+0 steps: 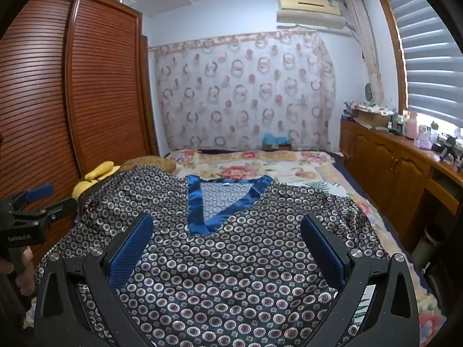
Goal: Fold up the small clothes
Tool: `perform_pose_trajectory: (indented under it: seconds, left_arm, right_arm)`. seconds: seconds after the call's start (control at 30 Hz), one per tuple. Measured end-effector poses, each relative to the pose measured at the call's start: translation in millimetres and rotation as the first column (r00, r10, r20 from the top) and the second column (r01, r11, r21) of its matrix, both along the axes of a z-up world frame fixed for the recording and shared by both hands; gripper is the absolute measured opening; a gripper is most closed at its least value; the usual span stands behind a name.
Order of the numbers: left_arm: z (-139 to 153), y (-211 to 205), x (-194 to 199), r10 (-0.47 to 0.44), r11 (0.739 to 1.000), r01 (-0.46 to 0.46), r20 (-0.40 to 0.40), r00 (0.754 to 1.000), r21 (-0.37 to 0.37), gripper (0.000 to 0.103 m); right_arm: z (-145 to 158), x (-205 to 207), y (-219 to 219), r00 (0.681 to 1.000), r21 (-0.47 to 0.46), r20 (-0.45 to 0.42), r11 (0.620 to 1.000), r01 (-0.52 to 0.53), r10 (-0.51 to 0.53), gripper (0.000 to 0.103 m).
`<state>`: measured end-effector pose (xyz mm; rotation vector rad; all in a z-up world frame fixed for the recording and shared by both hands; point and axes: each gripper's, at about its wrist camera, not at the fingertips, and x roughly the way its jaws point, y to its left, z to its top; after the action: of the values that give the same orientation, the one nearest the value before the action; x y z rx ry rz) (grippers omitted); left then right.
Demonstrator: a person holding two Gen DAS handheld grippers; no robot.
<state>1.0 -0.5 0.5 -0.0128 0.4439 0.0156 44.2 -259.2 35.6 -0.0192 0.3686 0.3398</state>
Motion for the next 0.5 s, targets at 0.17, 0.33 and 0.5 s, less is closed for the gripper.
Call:
perform_pose_trajectory:
  seconds: [0.17,0.33,0.5]
  left_arm:
    - [0.0,-3.3,0.1,-0.005,1.0,0.005,0.005,1.0,-0.005,0.103]
    - [-0.1,-1.7,-2.0,-0.008,1.0,0.008,0.014,1.0,-0.008,0.103]
    - [1.0,-1.4,-1.3,-0.004,1.0,0.004,0.017,1.0,-0.004,0.103]
  right_arm:
    - [0.1,-0.3,0.1,1.0,0.001,0.005,1.0,0.0,0.0,0.103]
    - [0.2,-0.8,0.4,1.0,0.002,0.005,1.0,-0.001,0.001,0.103]
    - [0.3,-1.6,1.7,1.0,0.001,0.005,1.0,-0.001,0.001,0.103]
